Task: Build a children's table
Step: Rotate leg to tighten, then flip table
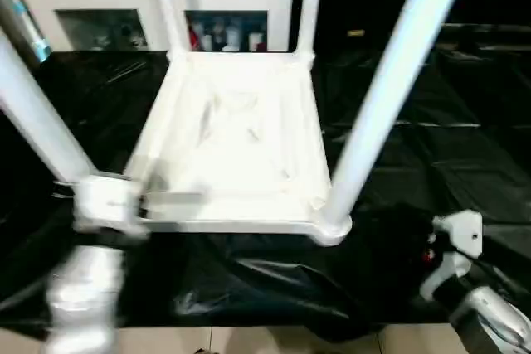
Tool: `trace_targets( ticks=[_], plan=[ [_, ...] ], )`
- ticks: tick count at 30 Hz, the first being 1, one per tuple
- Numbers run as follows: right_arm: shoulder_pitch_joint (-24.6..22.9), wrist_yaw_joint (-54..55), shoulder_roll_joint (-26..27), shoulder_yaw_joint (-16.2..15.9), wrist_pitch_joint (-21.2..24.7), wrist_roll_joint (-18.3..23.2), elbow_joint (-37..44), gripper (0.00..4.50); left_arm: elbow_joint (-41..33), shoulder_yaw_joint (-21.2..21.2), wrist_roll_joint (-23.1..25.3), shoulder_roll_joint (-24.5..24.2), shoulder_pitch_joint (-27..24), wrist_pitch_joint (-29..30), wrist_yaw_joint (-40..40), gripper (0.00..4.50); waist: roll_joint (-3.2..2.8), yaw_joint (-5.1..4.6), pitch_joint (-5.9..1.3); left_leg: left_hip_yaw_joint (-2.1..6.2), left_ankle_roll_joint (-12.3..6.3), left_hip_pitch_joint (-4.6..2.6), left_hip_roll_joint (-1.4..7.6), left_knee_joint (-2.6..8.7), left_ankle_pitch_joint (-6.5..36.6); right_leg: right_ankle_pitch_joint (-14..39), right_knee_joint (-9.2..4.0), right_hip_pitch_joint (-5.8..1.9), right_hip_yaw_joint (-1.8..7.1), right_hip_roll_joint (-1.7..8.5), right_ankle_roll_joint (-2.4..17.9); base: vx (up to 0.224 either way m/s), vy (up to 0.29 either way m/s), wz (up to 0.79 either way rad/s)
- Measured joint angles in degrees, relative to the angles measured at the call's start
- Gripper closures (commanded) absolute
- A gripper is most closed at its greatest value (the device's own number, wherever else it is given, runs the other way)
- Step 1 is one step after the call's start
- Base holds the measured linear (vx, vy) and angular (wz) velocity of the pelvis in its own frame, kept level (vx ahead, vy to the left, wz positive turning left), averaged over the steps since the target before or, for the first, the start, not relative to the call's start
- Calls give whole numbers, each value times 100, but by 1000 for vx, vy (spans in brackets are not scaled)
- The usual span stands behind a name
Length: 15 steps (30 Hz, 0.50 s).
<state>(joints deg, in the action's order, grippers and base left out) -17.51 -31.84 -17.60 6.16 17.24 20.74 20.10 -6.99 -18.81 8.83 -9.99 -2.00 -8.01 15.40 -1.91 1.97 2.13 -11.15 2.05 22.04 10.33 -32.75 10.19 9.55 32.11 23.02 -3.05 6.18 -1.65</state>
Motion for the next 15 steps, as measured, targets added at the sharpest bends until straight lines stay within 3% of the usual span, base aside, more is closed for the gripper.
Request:
trace_targets(
  ticks=[3,7,10,13,15],
  plan=[
    [-1,-188,-130,-61,57,18,16,0,-117,-47,-80,-233,0,181,115,212,7,36,-6,0,1,-1,0,0,1,0,1,-1,0,0,0,0,0,0],
    [14,-316,-167,-216,70,14,12,0,-252,16,-598,-287,-101,562,619,212,3,80,-11,-5,1,-2,-4,-3,0,-2,2,-2,9,2,3,0,0,0],
    [155,-376,-277,-368,143,19,5,0,-456,288,-1535,-245,-499,1170,1374,212,-59,92,-48,-17,7,-12,-19,-5,7,-2,2,-5,44,4,4,0,0,0],
    [238,-591,-367,-586,264,103,12,0,-447,436,-1824,-170,-575,1301,1569,212,-56,99,-57,-6,8,-15,-14,-6,6,-2,15,-3,42,-7,3,0,0,0],
    [274,-1004,-695,-759,433,224,76,0,-486,390,-2103,-271,-801,1413,1769,212,-45,88,-70,-8,8,-16,-13,-7,6,-1,15,-7,48,-11,1,0,0,0]
  ],
)
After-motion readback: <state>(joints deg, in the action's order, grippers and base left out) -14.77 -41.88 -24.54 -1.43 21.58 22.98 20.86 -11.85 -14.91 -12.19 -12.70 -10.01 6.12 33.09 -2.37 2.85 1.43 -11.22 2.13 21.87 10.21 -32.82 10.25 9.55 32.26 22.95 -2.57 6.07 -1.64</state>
